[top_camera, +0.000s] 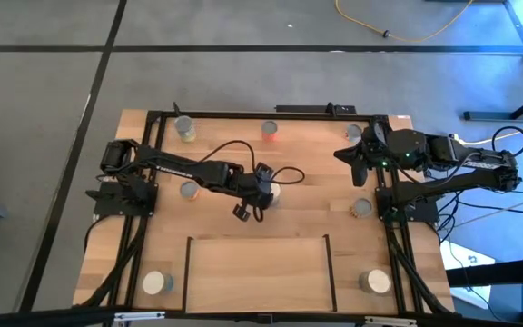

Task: Pick and place cans onto a shelf
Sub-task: Put the canned peas on the shelf

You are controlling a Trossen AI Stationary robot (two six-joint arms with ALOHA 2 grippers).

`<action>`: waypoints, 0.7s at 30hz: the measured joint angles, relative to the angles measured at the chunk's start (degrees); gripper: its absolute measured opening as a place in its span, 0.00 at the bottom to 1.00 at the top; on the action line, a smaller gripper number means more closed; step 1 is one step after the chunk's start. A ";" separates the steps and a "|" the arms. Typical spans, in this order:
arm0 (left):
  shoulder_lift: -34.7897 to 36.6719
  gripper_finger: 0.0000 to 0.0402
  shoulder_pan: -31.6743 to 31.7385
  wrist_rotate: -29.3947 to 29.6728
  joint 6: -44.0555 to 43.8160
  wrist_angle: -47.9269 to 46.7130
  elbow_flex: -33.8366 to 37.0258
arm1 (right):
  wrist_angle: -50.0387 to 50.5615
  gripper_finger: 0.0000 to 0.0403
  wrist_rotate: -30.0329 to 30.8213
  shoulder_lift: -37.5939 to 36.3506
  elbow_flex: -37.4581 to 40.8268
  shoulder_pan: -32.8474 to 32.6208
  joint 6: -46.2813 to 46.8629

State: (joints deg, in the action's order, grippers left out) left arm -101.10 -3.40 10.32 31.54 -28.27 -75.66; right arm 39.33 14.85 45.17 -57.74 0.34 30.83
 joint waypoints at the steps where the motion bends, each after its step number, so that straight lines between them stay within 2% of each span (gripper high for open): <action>1: -0.13 0.10 0.02 -0.37 -0.33 0.02 0.00 | 0.00 0.07 0.00 0.00 0.00 0.00 -0.02; 21: -0.85 0.10 0.26 -0.82 -1.46 -0.24 0.00 | 0.01 0.07 0.02 0.00 0.00 0.00 -0.02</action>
State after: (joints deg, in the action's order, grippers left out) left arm -101.95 -3.14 9.50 30.09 -28.51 -75.66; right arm 39.34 14.87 45.17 -57.74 0.34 30.81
